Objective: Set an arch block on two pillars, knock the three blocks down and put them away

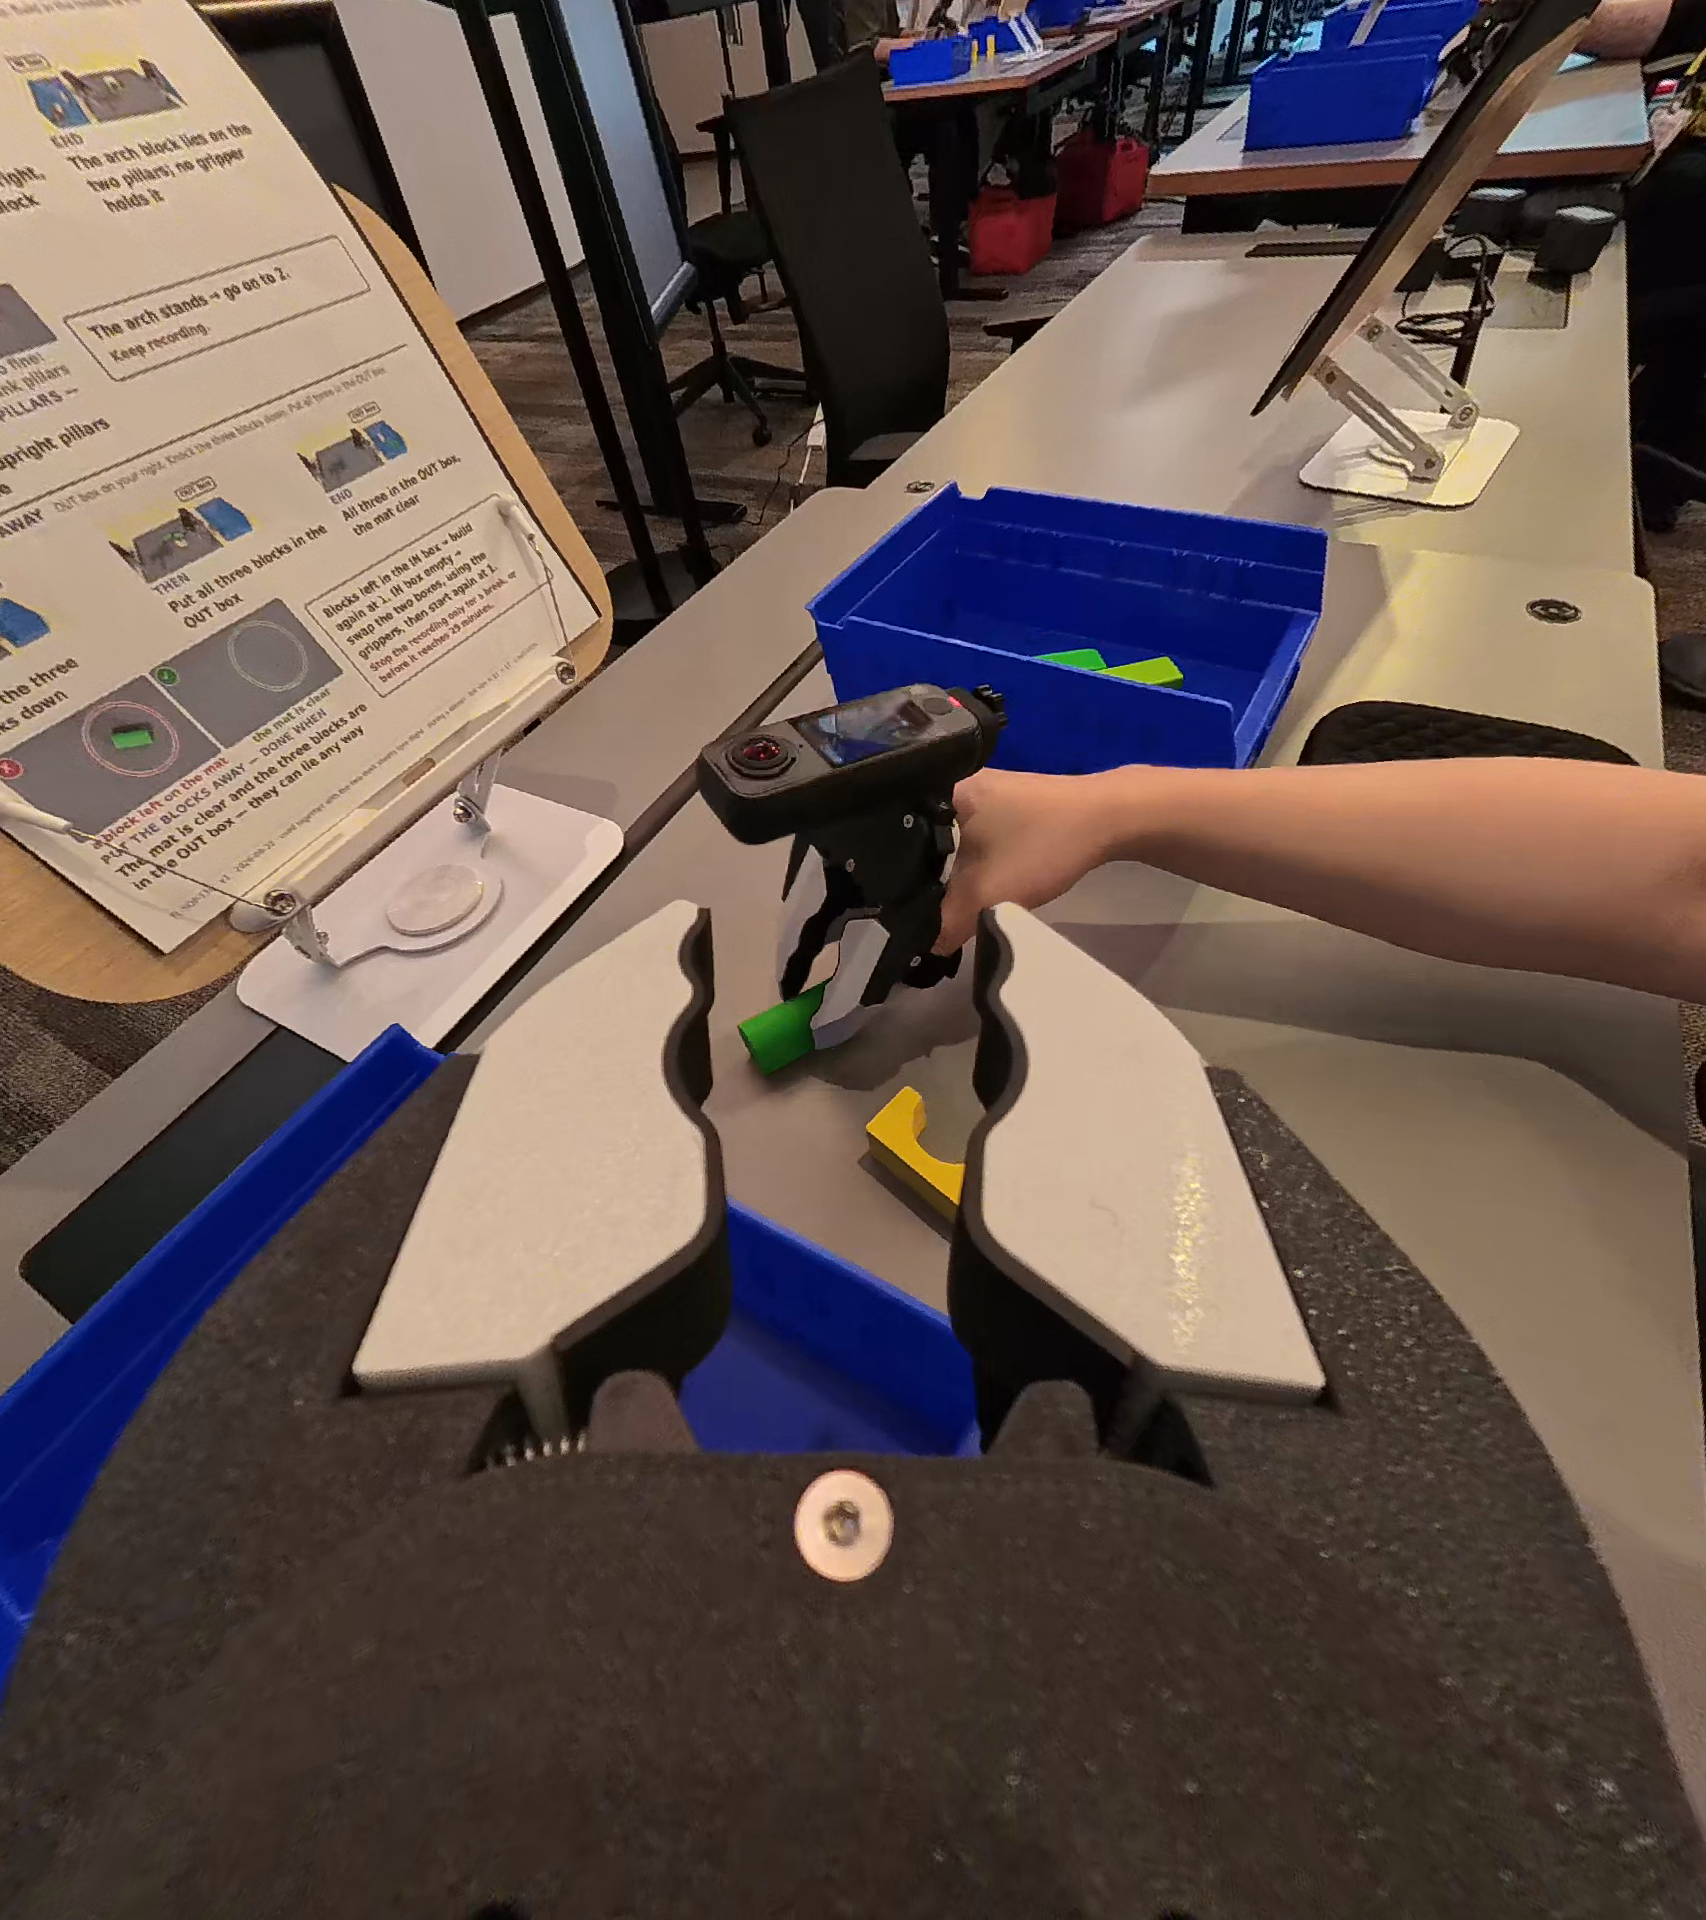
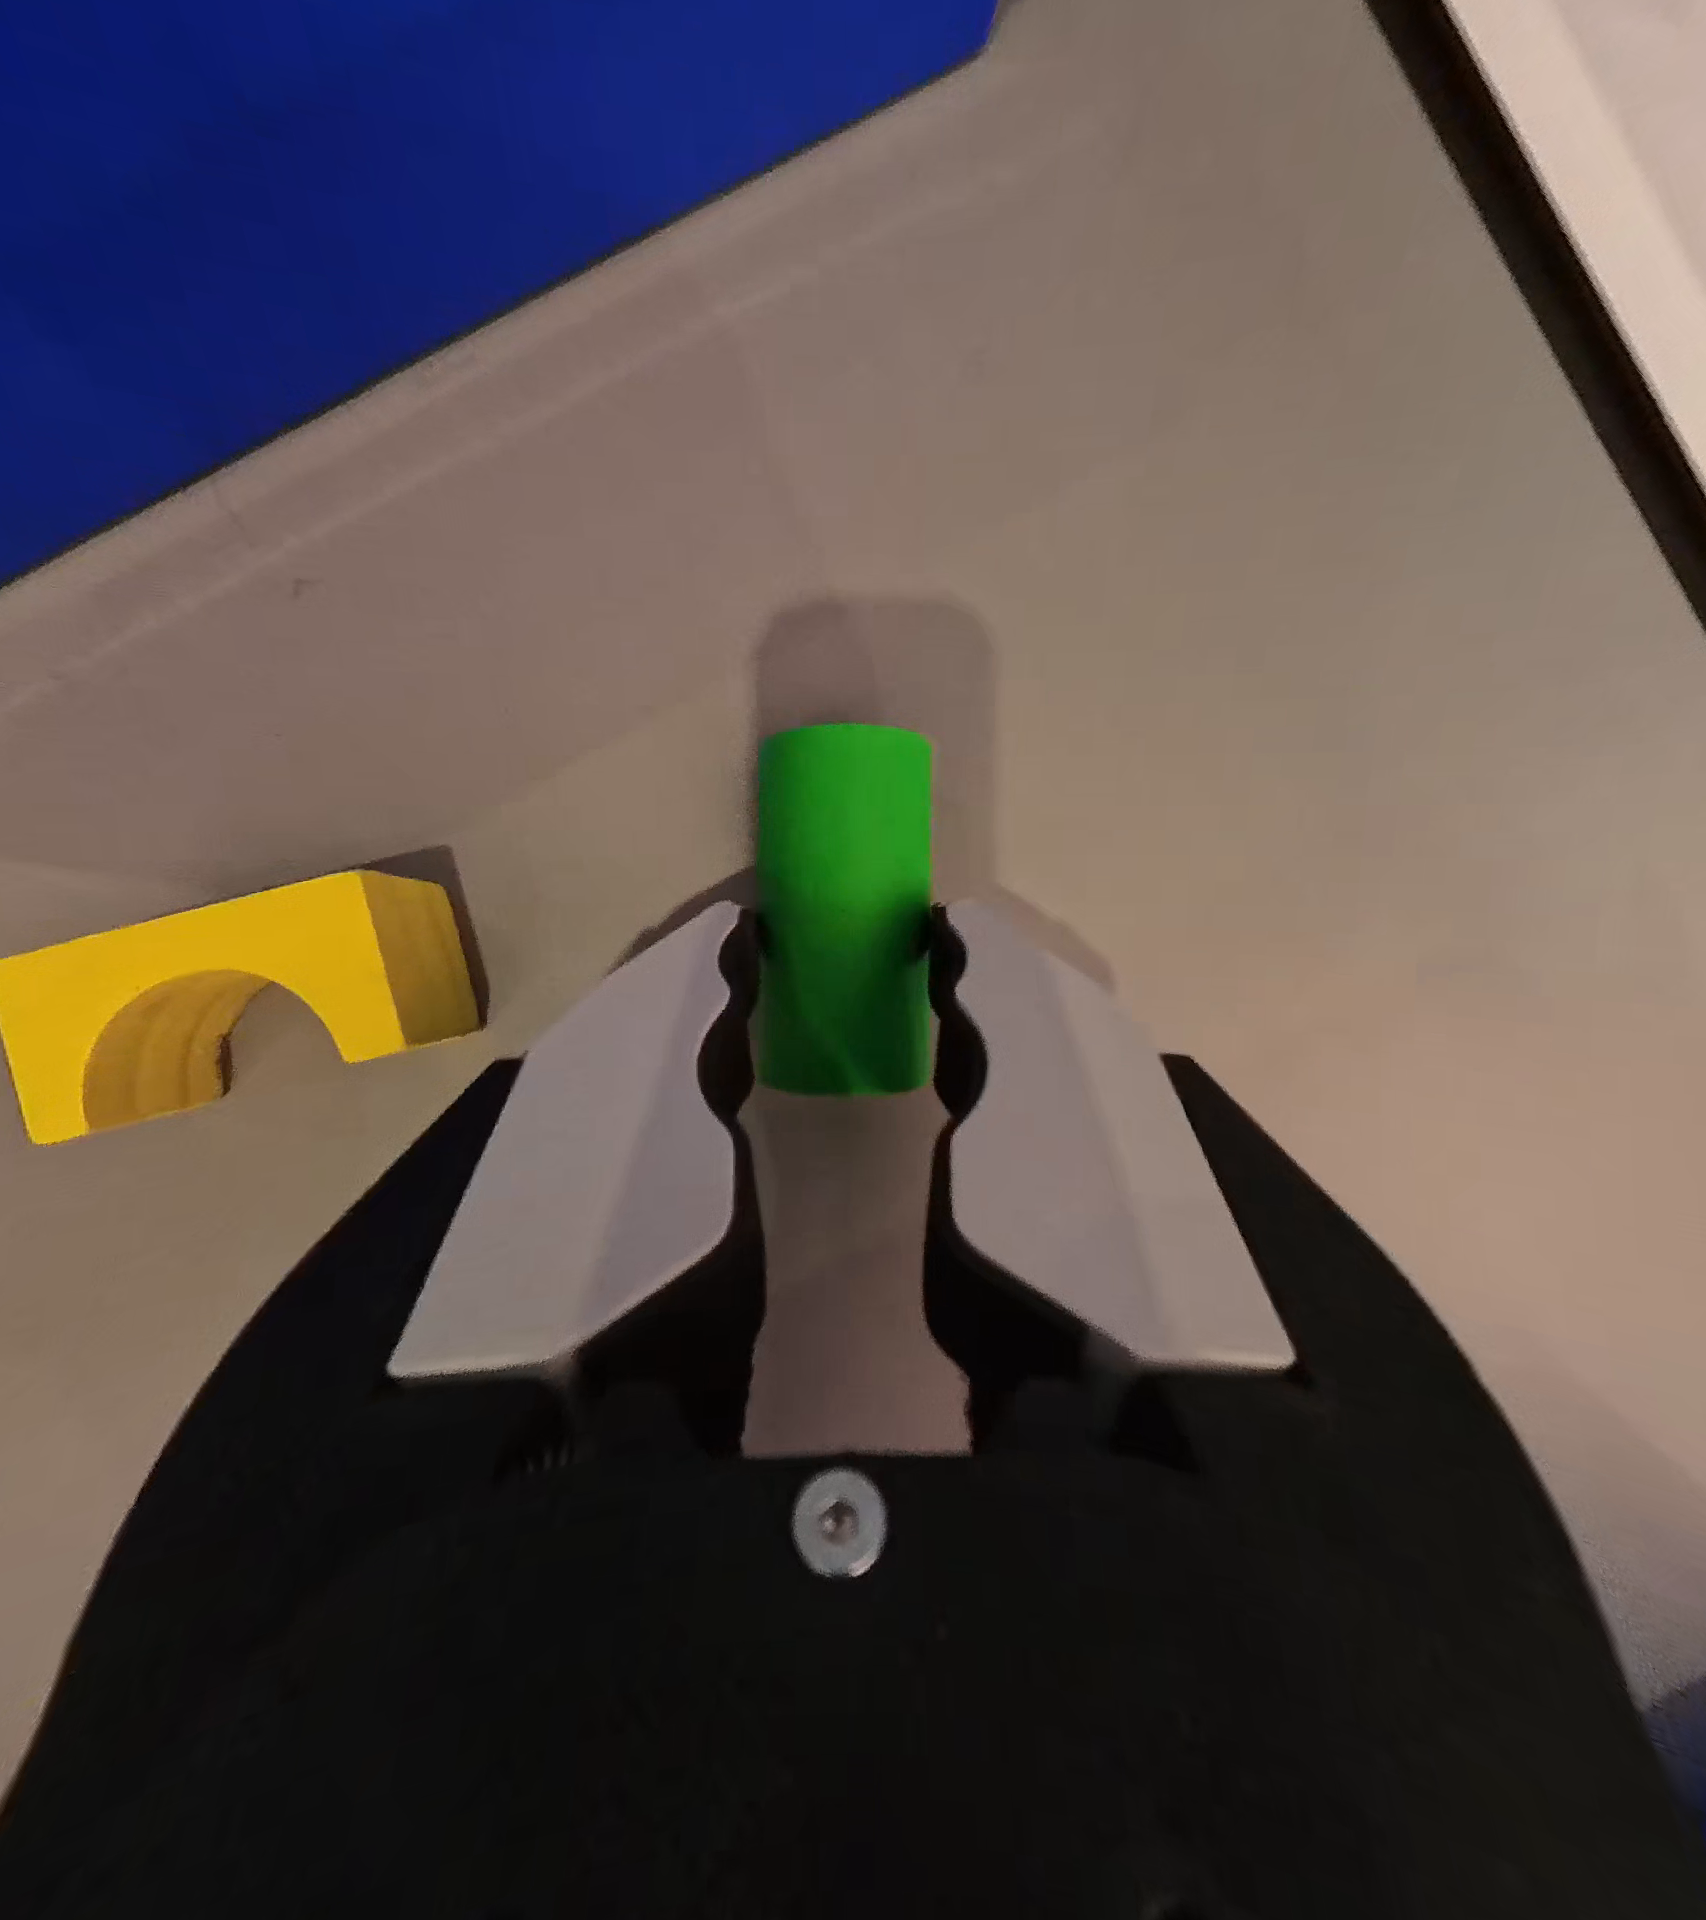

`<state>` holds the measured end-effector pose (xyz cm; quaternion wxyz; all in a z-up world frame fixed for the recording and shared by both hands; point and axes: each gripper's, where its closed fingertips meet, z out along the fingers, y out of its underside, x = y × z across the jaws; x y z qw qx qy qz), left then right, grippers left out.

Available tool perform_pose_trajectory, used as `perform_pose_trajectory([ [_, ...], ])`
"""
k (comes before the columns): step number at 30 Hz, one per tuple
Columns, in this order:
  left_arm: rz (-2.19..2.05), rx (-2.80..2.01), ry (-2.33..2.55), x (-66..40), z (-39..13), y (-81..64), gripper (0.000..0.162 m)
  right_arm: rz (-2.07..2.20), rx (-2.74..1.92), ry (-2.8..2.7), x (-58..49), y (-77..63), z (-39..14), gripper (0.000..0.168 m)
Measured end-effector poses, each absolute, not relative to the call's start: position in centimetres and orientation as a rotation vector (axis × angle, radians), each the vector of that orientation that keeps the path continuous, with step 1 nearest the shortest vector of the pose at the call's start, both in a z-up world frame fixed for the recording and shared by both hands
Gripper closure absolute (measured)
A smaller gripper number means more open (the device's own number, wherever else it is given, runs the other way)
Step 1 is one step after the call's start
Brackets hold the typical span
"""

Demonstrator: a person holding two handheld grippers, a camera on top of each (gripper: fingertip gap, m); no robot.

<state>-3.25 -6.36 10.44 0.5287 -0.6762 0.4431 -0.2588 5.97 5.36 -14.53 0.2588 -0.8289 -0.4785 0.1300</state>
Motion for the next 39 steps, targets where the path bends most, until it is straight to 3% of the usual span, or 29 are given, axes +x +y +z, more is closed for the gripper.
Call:
perform_pose_trajectory([
  [4,-0.606,-1.62,1.072,-3.1,10.2,-6.5,0.114,0.349,-2.247,-1.203,7.0,5.3,-13.4,0.136],
  [8,-0.605,-1.622,1.067,-3.2,10.2,-6.5,0.114,0.376,-2.106,-0.985,11.5,4.4,-4.8,0.136],
  [12,-0.611,-1.629,1.067,-3.1,10.1,-6.3,0.114,0.143,-2.086,-0.639,25.4,5.0,2.0,0.136],
  [18,-0.594,-1.655,1.107,-2.1,9.2,-6.3,0.114,0.1,-2.358,-0.363,38.9,3.6,-4.4,0.136],
  [23,-0.55,-1.745,1.121,-1.6,7.6,-6.0,0.116,-0.076,-2.57,-0.246,43.9,2.7,-11.0,0.134],
  [28,-0.405,-1.939,1.136,-1.2,4.5,-5.5,0.121,-0.324,-2.646,-0.157,46.9,2.5,-13.7,0.135],
  [34,-0.339,-2.149,1.222,1.7,0.1,-6.4,0.12,-0.378,-2.522,-0.139,46.7,3.0,-11.5,0.124],
  [39,-0.26,-2.286,1.335,3.7,-4.0,-7.3,0.12,-0.24,-2.373,-0.236,42.8,2.4,-7.3,0.124],
])
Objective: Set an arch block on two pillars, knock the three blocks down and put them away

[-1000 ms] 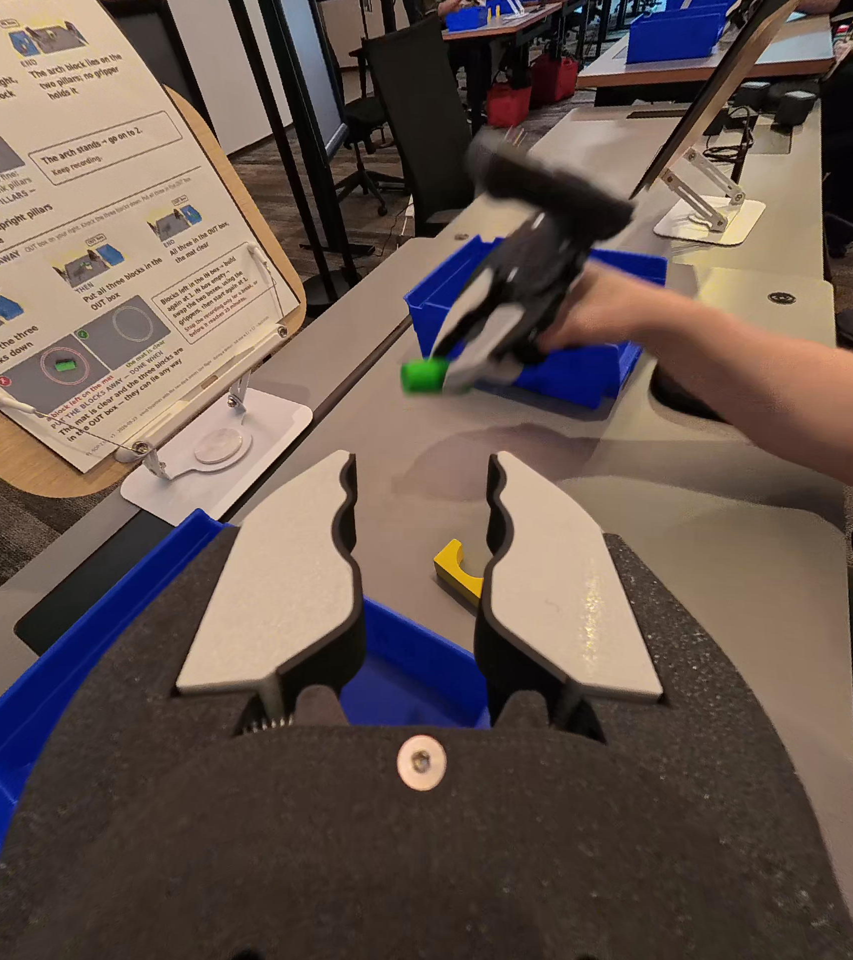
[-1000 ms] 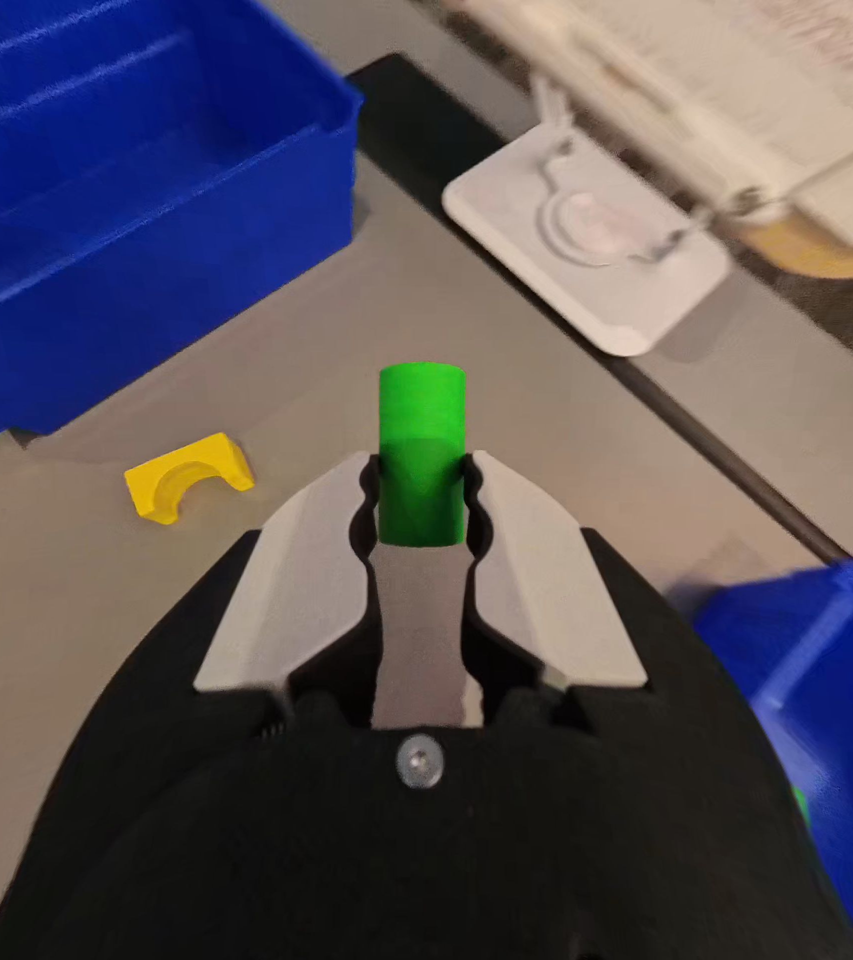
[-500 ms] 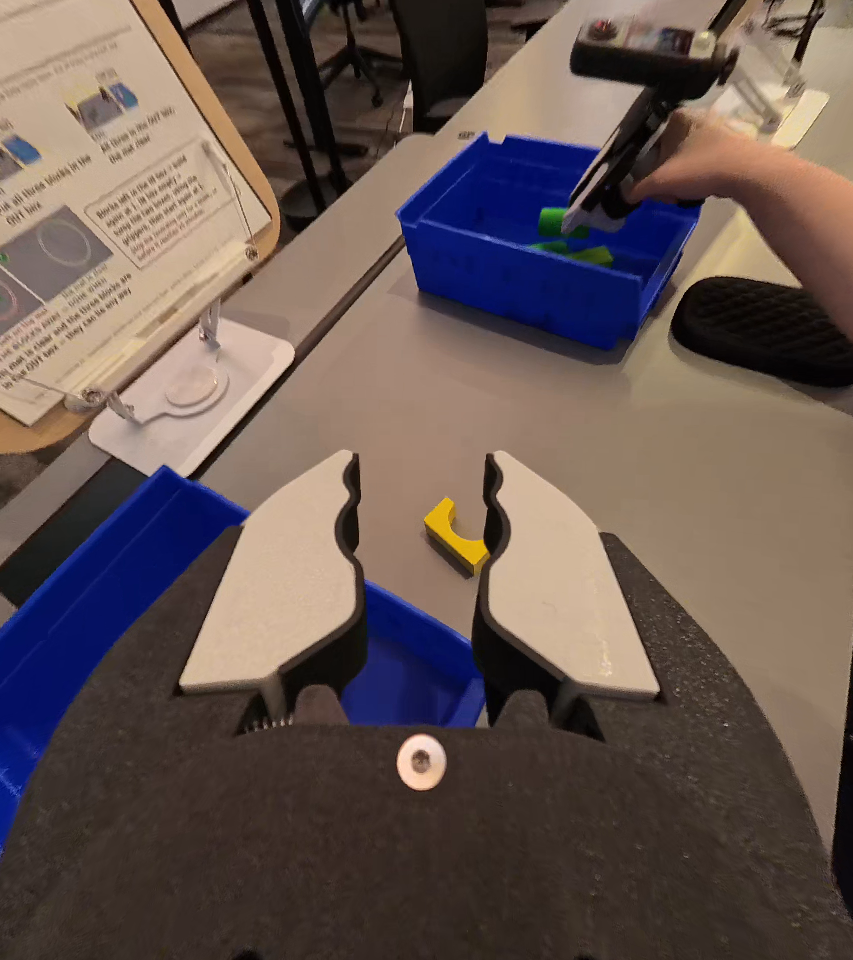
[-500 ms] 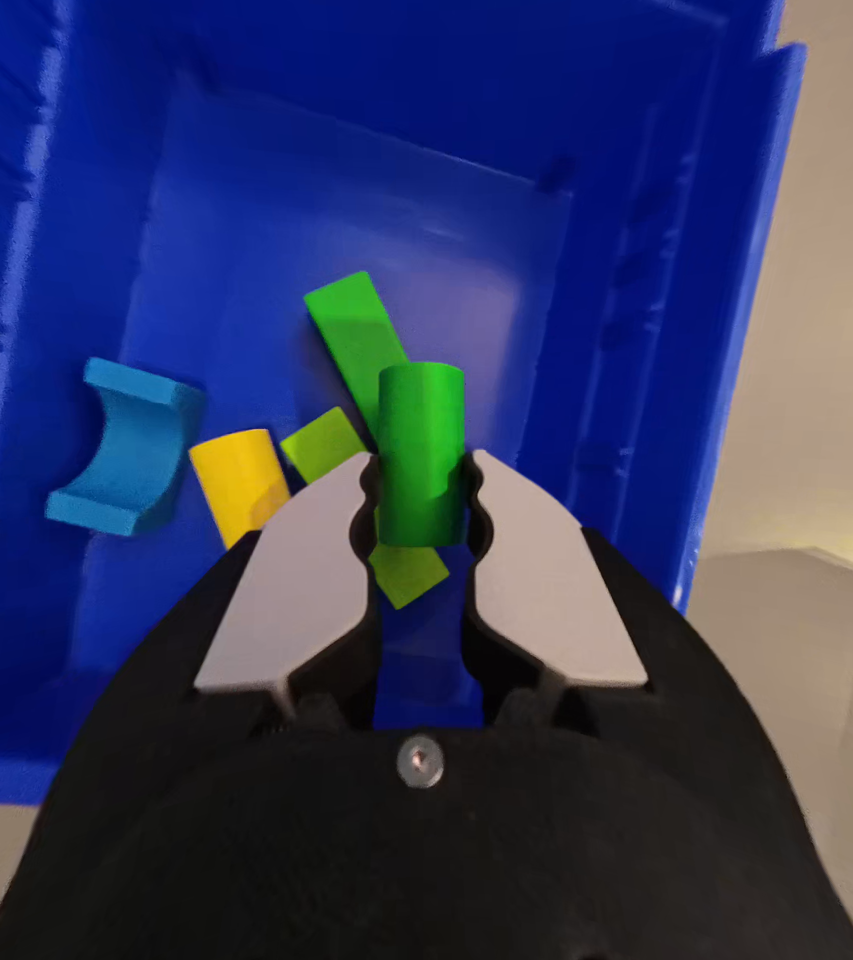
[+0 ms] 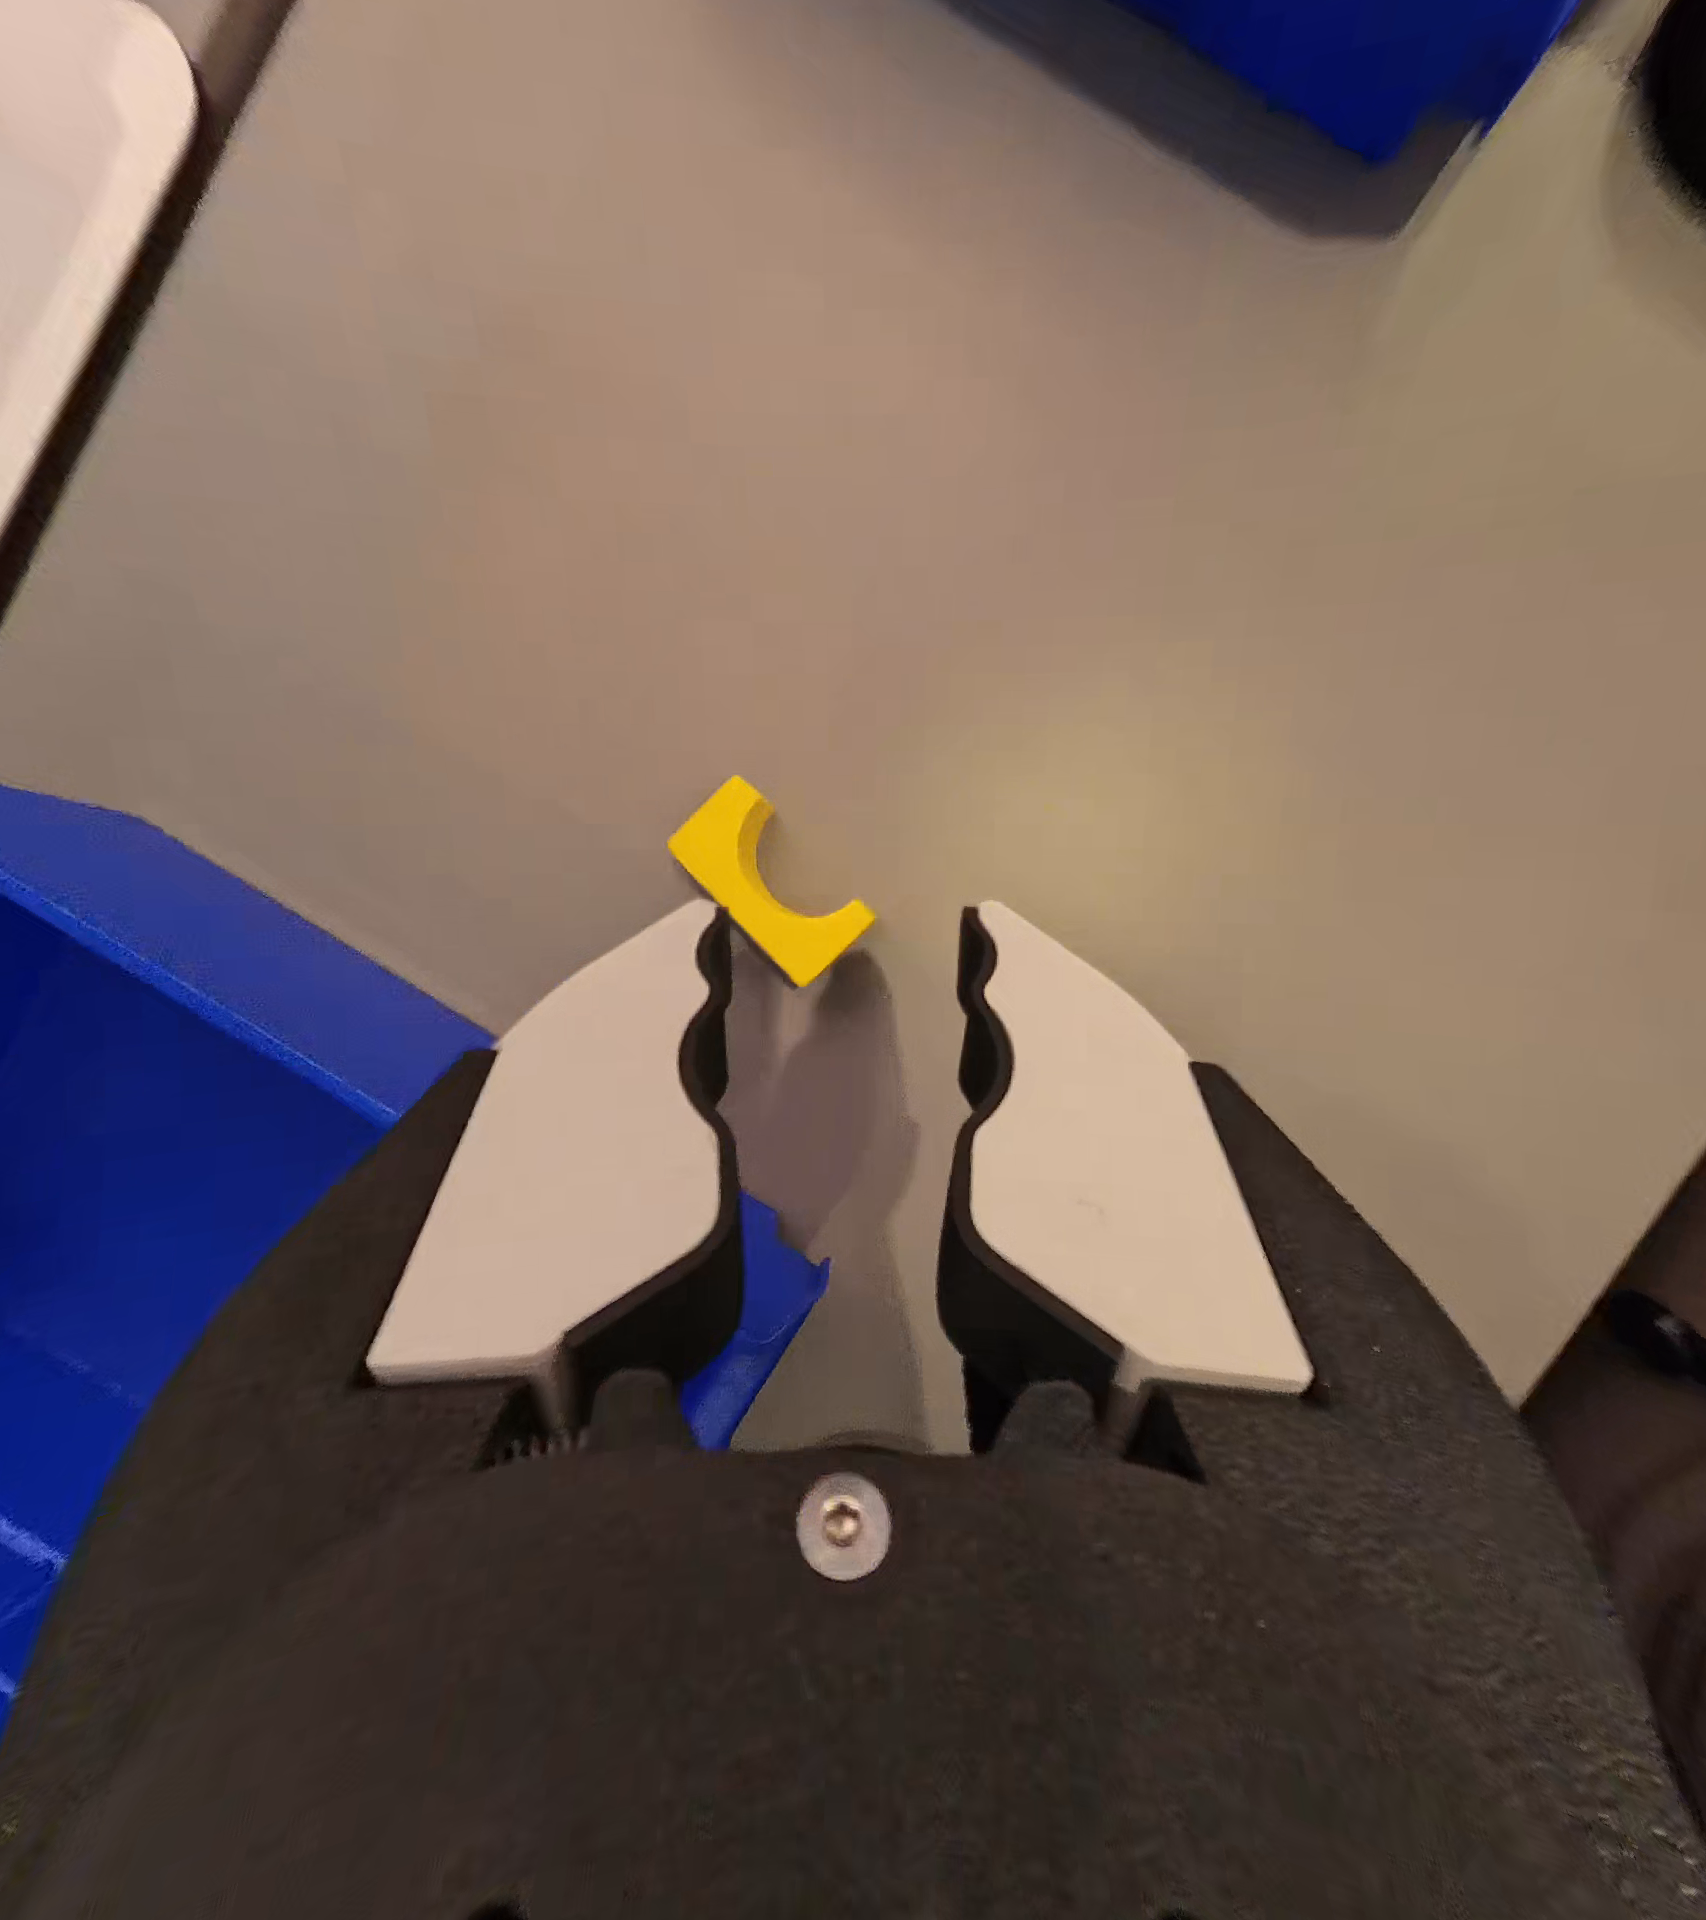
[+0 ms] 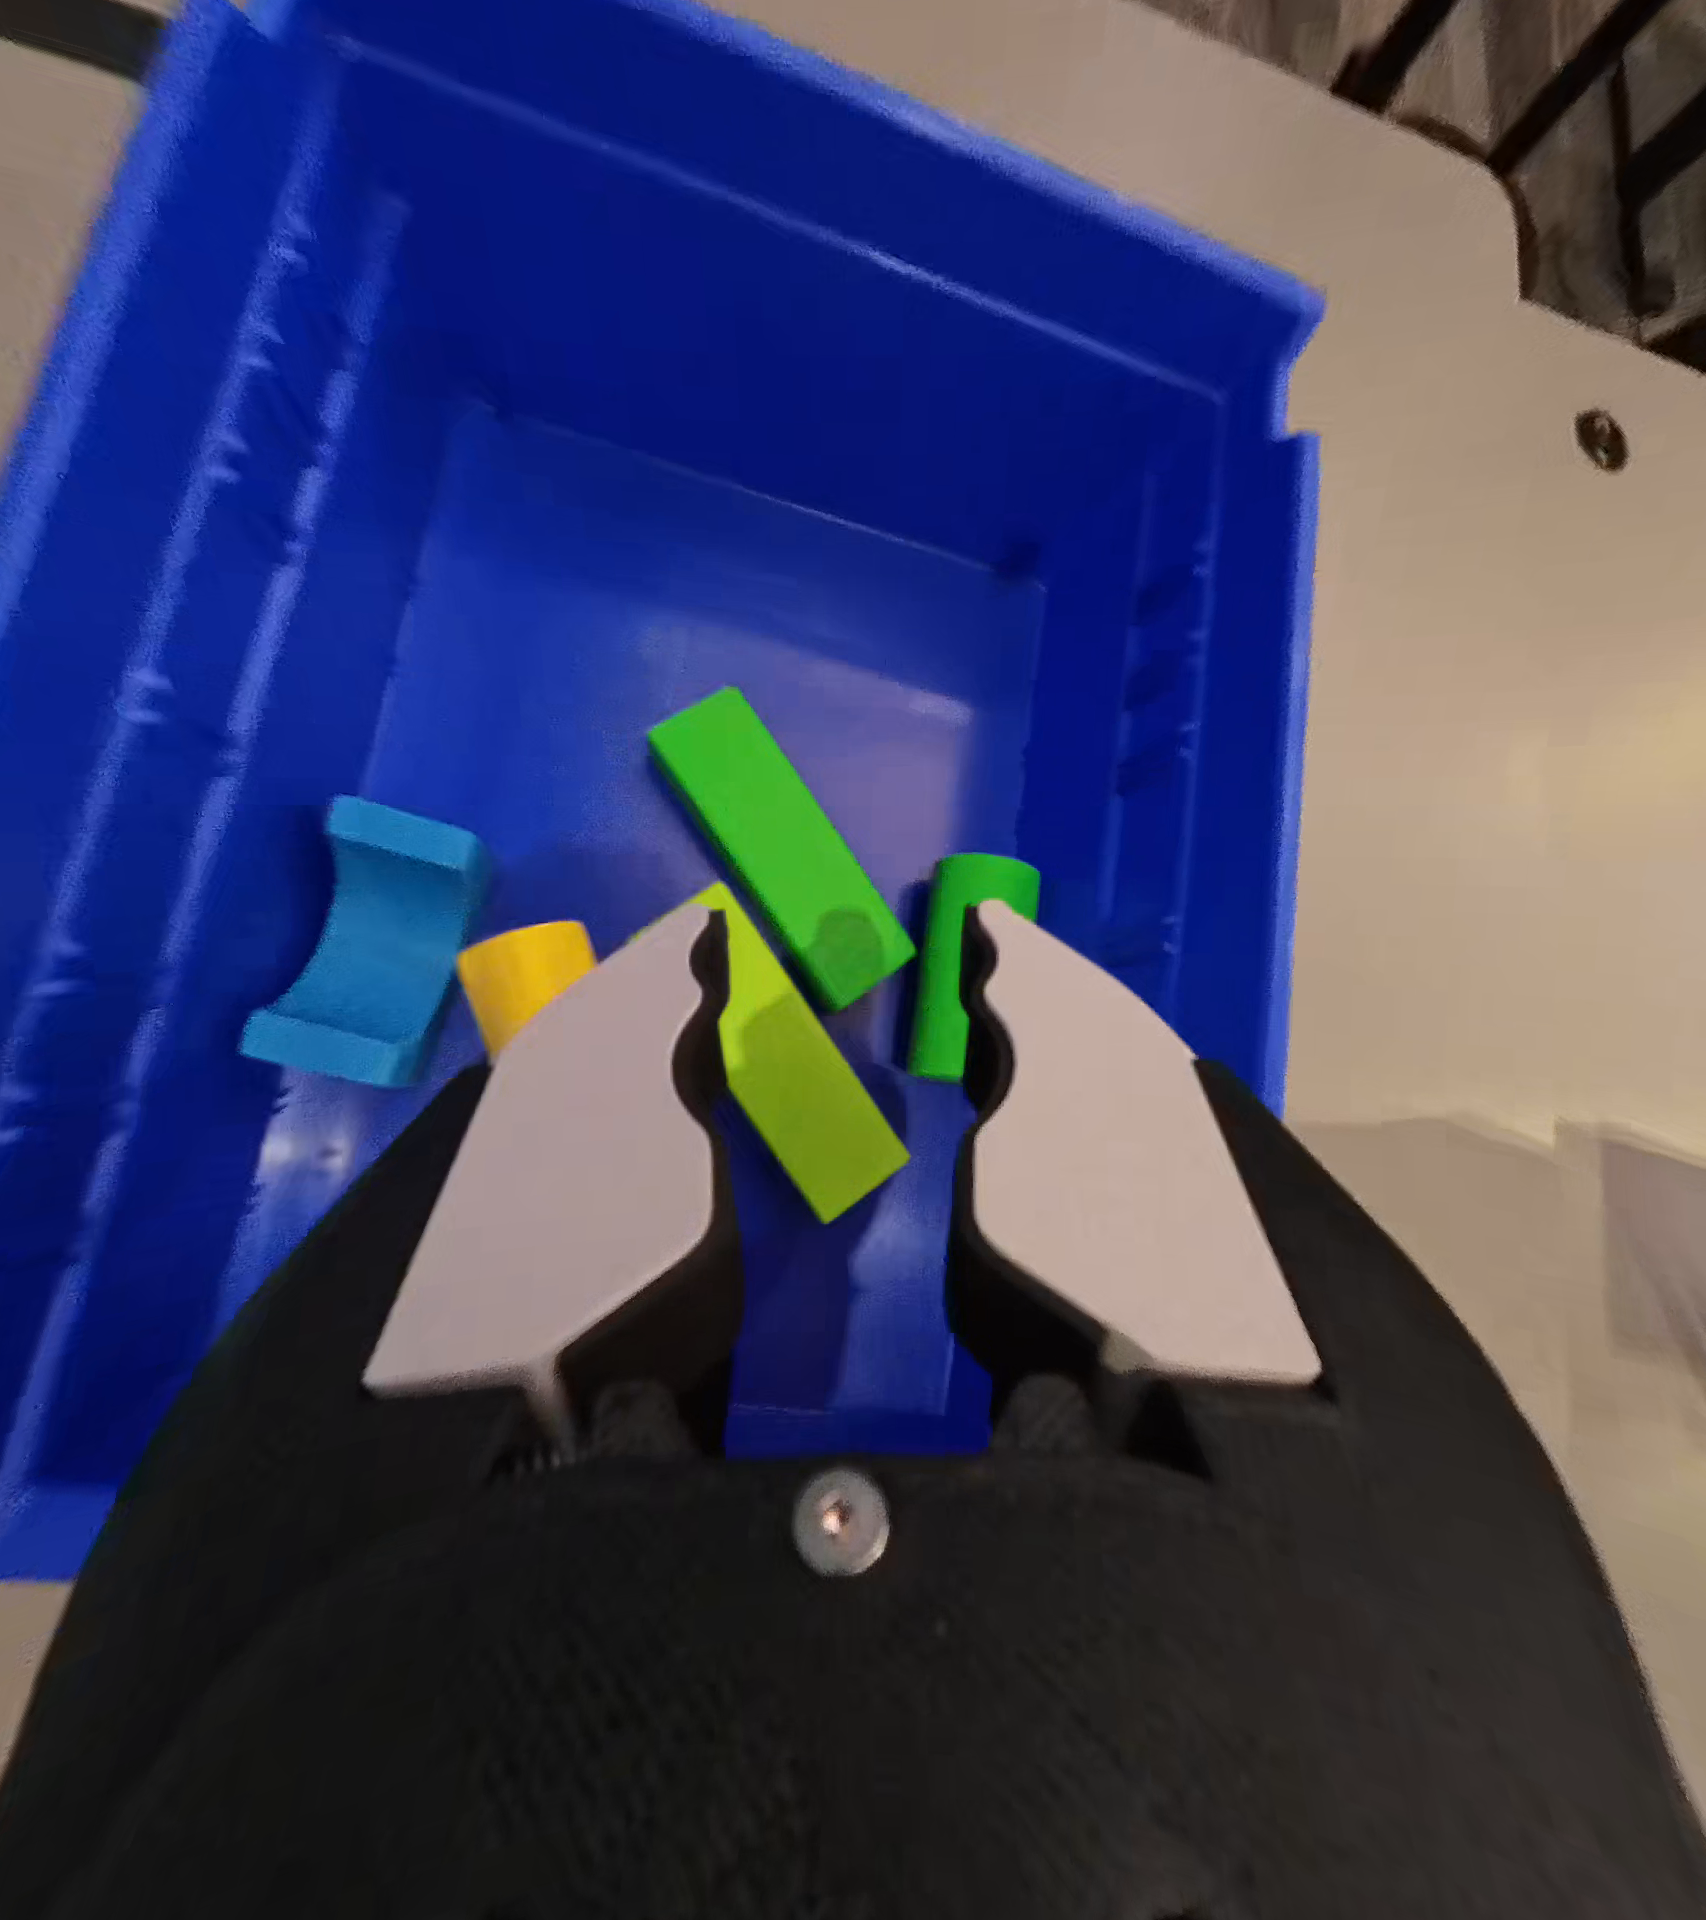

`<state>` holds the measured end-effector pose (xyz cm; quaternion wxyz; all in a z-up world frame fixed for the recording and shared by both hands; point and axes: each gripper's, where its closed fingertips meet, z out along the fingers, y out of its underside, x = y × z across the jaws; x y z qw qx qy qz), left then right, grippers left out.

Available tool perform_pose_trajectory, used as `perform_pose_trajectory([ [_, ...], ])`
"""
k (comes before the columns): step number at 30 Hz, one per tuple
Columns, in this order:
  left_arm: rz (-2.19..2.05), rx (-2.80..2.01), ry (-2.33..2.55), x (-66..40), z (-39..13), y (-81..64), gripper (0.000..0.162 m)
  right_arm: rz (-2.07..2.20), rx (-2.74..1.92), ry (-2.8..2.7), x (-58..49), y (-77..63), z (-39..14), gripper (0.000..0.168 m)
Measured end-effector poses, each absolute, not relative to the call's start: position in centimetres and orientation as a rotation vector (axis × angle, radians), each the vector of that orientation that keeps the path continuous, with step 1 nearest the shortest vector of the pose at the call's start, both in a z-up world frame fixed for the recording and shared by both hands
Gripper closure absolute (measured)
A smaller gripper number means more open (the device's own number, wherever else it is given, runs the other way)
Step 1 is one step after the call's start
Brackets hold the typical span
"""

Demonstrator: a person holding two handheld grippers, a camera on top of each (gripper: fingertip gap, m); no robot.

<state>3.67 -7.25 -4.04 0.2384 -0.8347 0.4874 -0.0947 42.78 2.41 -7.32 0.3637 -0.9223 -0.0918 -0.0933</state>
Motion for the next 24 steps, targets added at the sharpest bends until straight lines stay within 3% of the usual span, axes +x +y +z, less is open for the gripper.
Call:
perform_pose_trajectory([
  [6,-0.046,-2.449,1.293,3.2,-8.5,-6.2,0.113,-0.242,-2.17,-0.468,37.0,1.2,-2.5,0.124],
  [14,0.088,-2.65,1.272,2.2,-13.8,-5.7,0.095,-0.147,-2.143,-0.563,35.0,-0.1,-2.8,0.124],
  [16,0.098,-2.685,1.277,2.0,-14.8,-5.7,0.097,-0.158,-2.145,-0.573,35.2,-0.3,-3.0,0.124],
  [19,0.107,-2.744,1.295,1.6,-15.8,-5.8,0.115,-0.141,-2.146,-0.587,35.2,-0.6,-3.3,0.125],
  [24,0.077,-2.694,1.349,2.2,-15.1,-5.9,0.119,-0.059,-2.109,-0.643,33.2,-1.3,-3.4,0.126],
])
